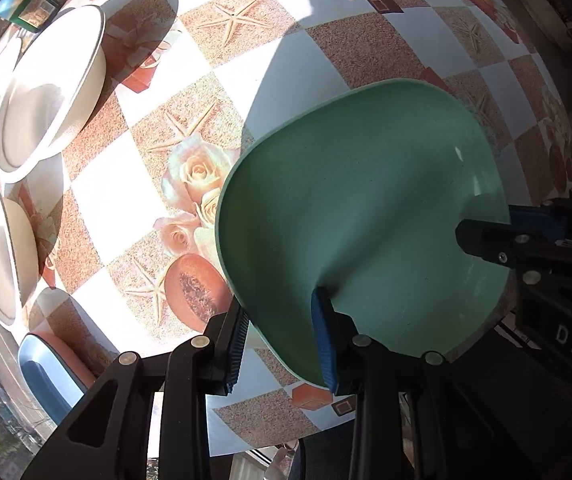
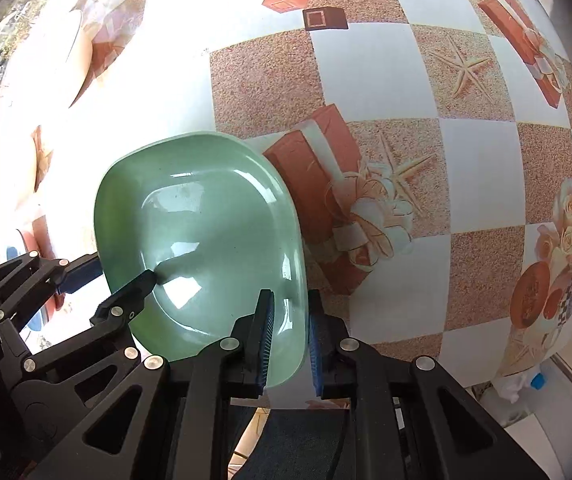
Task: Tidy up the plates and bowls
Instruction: 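Carry the green plate with the right gripper onto the blue plate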
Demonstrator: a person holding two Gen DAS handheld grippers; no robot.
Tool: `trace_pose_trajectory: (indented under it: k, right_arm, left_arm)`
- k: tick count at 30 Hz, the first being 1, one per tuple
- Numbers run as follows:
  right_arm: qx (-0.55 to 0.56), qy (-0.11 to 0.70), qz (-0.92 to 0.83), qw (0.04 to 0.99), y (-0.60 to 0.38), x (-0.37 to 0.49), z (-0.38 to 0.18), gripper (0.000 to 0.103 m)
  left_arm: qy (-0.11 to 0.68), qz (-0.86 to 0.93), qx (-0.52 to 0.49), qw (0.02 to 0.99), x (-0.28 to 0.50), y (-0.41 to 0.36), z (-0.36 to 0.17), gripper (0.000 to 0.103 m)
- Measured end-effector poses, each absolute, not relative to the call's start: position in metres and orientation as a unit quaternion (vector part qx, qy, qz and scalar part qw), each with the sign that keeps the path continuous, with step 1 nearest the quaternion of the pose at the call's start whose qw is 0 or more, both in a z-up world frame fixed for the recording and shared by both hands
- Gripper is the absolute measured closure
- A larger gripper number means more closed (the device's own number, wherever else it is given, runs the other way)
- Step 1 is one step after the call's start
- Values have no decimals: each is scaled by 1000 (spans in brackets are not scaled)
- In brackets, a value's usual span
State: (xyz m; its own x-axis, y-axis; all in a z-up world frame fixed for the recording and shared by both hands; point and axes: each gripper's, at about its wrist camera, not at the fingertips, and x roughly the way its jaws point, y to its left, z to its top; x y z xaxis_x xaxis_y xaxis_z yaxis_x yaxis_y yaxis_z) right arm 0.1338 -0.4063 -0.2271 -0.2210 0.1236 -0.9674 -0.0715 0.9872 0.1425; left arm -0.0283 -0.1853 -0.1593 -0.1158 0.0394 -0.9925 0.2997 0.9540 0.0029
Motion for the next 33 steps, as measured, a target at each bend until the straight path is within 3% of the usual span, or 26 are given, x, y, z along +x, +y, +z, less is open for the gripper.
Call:
trace_pose_trajectory:
  k: [8,16,33]
  right_arm:
    - [-18,774,103,625,-340,131,-228,84]
    - [-51,768,119,628,-273,121,-194,84]
    - [-97,754,149,632,-165,95,-155,84]
  left_arm:
    - [726,-82,81,678,-38,-121,-141,68]
    - [716,-69,54,693,-71,-75,-140,68]
    - [699,-35,19,714,-83,-39,-127,68]
